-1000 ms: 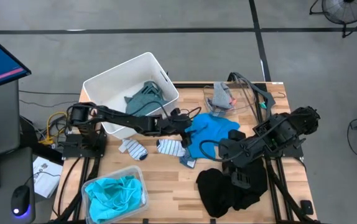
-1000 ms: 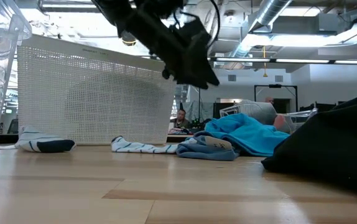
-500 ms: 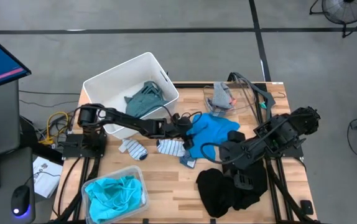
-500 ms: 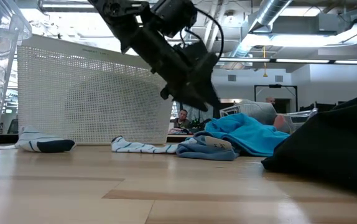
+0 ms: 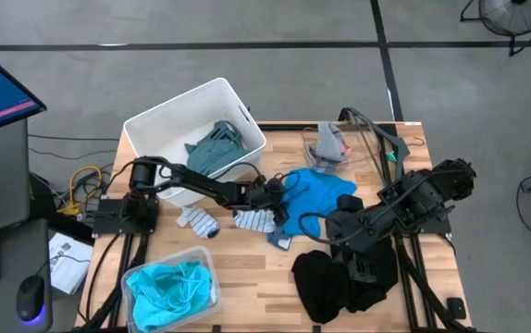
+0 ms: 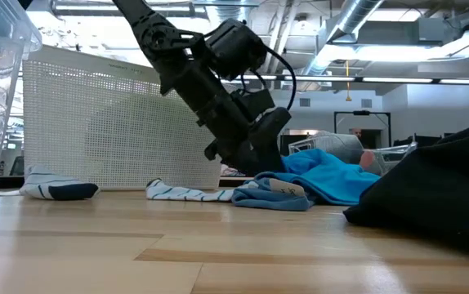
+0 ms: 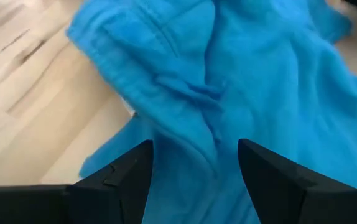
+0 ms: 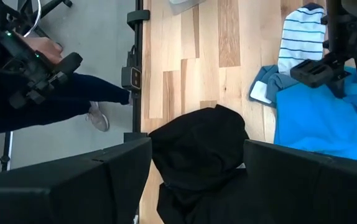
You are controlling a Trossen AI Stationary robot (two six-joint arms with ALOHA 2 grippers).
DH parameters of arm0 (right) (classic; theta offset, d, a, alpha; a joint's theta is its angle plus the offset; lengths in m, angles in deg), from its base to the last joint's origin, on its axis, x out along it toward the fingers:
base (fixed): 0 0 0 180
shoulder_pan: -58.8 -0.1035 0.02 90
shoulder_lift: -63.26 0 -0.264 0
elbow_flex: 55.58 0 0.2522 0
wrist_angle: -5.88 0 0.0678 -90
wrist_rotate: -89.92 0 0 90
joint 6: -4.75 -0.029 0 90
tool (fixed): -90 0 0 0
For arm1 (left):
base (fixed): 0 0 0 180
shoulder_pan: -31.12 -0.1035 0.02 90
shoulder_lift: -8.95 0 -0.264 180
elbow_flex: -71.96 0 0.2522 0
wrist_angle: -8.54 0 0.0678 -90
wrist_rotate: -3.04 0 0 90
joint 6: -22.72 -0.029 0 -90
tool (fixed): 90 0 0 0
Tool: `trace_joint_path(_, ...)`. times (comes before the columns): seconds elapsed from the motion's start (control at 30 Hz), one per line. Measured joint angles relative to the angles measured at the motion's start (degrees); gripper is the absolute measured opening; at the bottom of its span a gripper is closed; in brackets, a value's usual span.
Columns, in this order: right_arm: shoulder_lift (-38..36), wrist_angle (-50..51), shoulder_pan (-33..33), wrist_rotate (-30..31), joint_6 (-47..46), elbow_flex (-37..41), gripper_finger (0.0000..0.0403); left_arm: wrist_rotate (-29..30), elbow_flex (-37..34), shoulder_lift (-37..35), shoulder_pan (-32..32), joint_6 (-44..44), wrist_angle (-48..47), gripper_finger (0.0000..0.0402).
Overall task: Pick & Place Cloths
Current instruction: Put the blue shorts into the bottom transparent bin
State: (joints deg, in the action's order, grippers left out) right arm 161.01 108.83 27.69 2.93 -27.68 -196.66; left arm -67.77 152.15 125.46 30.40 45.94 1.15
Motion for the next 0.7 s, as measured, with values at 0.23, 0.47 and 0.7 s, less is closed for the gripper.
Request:
trace_joint_path(0.23, 0.0, -1.0, -0.4, 0.5, -0.1, 0.0, 0.0249, -3.1, 0.1, 0.7, -1.9, -0.5, 0.5, 0.0183)
trace_joint_path(0.47, 0.0, -2.9, -0.4, 2.0, 0.0, 0.0, 0.0249, -13.9, 0.0, 0.5, -4.5, -0.2, 0.9, 0.0015)
trace_joint_path(0.7, 0.0, -3.0, -1.5, 1.9, -1.1, 0.0, 0.0249, -10.9, 0.0, -15.7, 1.8, -0.8, 1.5, 0.0001)
